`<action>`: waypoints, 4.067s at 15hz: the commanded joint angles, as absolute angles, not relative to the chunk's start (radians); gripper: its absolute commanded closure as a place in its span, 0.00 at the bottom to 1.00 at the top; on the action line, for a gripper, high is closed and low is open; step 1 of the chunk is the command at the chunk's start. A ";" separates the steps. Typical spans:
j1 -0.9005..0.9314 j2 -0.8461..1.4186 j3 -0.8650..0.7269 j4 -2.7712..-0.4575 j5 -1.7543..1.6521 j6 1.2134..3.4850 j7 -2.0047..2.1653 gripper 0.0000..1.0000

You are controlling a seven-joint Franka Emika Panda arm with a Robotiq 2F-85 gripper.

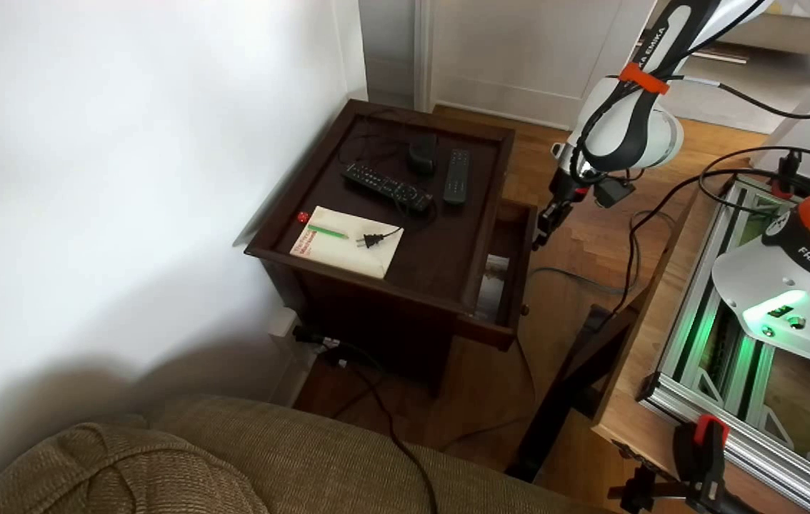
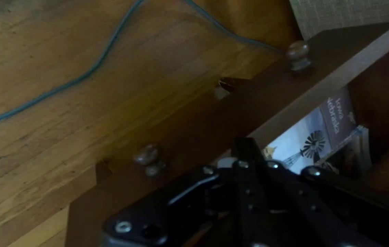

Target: Close the drawer

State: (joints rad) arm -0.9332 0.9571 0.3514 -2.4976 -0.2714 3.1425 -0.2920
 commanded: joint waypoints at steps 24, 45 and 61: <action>-0.882 1.278 0.316 -2.315 -0.478 3.430 -0.442 1.00; -0.592 1.286 0.191 -2.241 -0.603 3.664 -0.396 0.99; -0.418 1.407 0.020 -2.057 -0.920 4.015 -0.314 1.00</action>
